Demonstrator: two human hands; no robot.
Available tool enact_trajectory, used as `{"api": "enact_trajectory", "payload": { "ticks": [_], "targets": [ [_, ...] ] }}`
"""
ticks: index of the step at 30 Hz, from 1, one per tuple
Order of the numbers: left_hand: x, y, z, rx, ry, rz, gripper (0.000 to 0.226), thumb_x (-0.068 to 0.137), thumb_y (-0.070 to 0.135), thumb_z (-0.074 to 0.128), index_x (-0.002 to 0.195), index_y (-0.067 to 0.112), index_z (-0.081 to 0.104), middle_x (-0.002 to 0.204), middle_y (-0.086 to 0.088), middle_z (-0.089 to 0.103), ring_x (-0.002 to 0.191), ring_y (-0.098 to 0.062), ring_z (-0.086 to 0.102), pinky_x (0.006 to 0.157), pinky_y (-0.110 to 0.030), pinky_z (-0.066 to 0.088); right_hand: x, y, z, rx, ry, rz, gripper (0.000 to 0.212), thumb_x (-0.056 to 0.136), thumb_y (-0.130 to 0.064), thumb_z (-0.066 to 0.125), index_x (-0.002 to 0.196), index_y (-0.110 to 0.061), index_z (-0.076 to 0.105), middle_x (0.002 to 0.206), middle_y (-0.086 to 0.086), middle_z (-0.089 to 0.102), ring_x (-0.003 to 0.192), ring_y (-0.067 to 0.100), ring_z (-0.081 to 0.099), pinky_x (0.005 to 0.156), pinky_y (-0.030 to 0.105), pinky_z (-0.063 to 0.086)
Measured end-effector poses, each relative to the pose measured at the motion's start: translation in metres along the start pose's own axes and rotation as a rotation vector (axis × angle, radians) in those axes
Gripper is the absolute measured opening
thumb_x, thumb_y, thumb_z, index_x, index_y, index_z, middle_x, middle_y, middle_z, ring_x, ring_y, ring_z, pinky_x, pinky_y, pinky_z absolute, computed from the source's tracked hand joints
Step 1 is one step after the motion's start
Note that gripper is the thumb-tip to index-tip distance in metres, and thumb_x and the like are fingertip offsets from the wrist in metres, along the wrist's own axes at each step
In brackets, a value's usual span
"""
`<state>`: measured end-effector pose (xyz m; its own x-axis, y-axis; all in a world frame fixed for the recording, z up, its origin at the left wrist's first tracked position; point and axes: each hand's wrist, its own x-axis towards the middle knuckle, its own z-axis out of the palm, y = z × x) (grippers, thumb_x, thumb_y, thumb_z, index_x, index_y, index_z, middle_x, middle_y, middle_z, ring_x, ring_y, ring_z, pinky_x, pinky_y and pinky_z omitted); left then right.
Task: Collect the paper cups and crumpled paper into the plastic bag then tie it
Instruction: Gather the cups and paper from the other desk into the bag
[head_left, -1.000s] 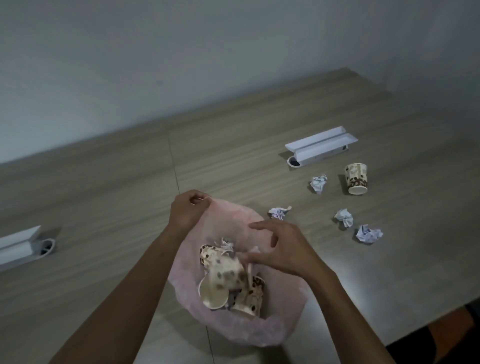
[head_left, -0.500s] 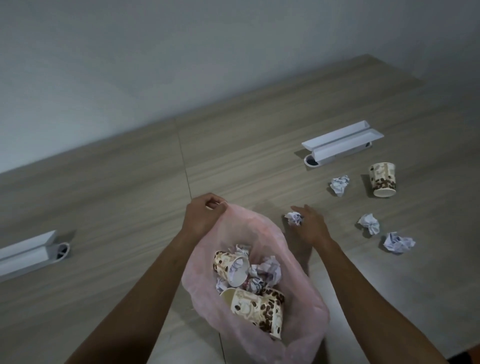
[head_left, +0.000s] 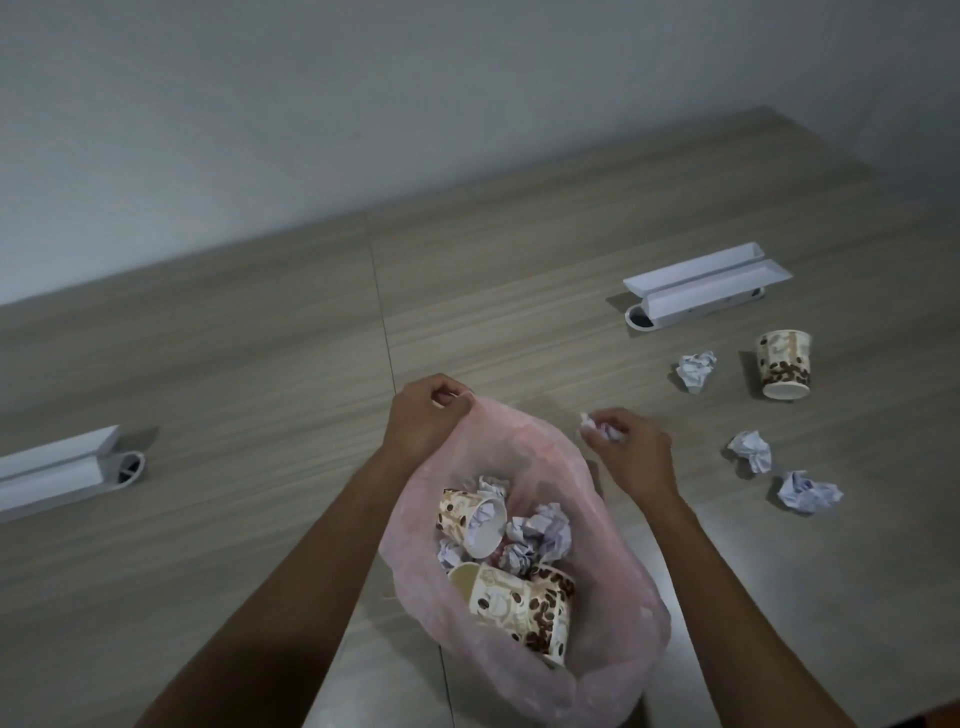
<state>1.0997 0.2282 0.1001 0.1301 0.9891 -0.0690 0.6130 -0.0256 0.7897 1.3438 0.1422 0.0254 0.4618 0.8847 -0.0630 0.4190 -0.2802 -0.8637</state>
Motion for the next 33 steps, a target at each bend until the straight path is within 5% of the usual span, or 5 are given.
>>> {"api": "enact_trajectory", "payload": {
  "ticks": [5,10,13,17,33],
  "targets": [
    [-0.004,-0.001,0.002,-0.018,0.007,-0.002,0.014,0.081,0.015,0.071,0.073,0.027,0.070,0.074,0.017,0.066,0.070,0.002,0.059,0.068,-0.012,0.044,-0.055,-0.092,-0.022,0.245,0.088,-0.168,0.020,0.080,-0.022,0.079,0.099,-0.020,0.072,0.089,-0.011,0.071,0.077,-0.004,0.066,0.062,0.007,0.049],
    [-0.011,-0.001,0.005,-0.029,0.001,-0.007,0.006,0.082,0.015,0.070,0.079,0.019,0.072,0.076,0.006,0.068,0.070,-0.002,0.059,0.066,-0.014,0.044,-0.096,-0.084,0.001,-0.192,-0.395,-0.303,0.064,0.062,-0.054,0.083,0.120,-0.034,0.065,0.140,-0.012,0.049,0.129,0.007,0.041,0.106,0.028,0.038],
    [-0.013,0.001,0.005,-0.039,0.001,0.007,0.006,0.082,0.015,0.070,0.080,0.019,0.073,0.078,0.004,0.070,0.070,-0.002,0.060,0.067,-0.011,0.043,-0.113,-0.063,-0.001,-0.241,-0.140,-0.370,0.070,0.060,-0.047,0.087,0.124,-0.031,0.062,0.138,-0.008,0.049,0.128,0.013,0.040,0.104,0.032,0.042],
    [-0.016,0.005,0.006,-0.052,-0.014,0.018,0.007,0.083,0.014,0.069,0.080,0.020,0.072,0.078,0.004,0.070,0.071,-0.003,0.060,0.066,-0.009,0.043,-0.129,-0.044,-0.031,-0.505,-0.120,0.133,0.086,0.063,-0.047,0.081,0.137,-0.026,0.044,0.130,0.000,0.054,0.119,0.023,0.052,0.091,0.036,0.048],
    [-0.014,0.041,0.032,-0.158,0.189,-0.013,0.010,0.085,0.014,0.062,0.089,0.013,0.071,0.084,0.000,0.068,0.079,-0.012,0.059,0.072,-0.020,0.042,-0.063,-0.001,-0.106,-0.227,0.275,0.182,0.014,0.085,-0.014,0.061,0.094,-0.012,0.072,0.090,0.003,0.073,0.087,0.022,0.066,0.067,0.022,0.036]
  ]
}}
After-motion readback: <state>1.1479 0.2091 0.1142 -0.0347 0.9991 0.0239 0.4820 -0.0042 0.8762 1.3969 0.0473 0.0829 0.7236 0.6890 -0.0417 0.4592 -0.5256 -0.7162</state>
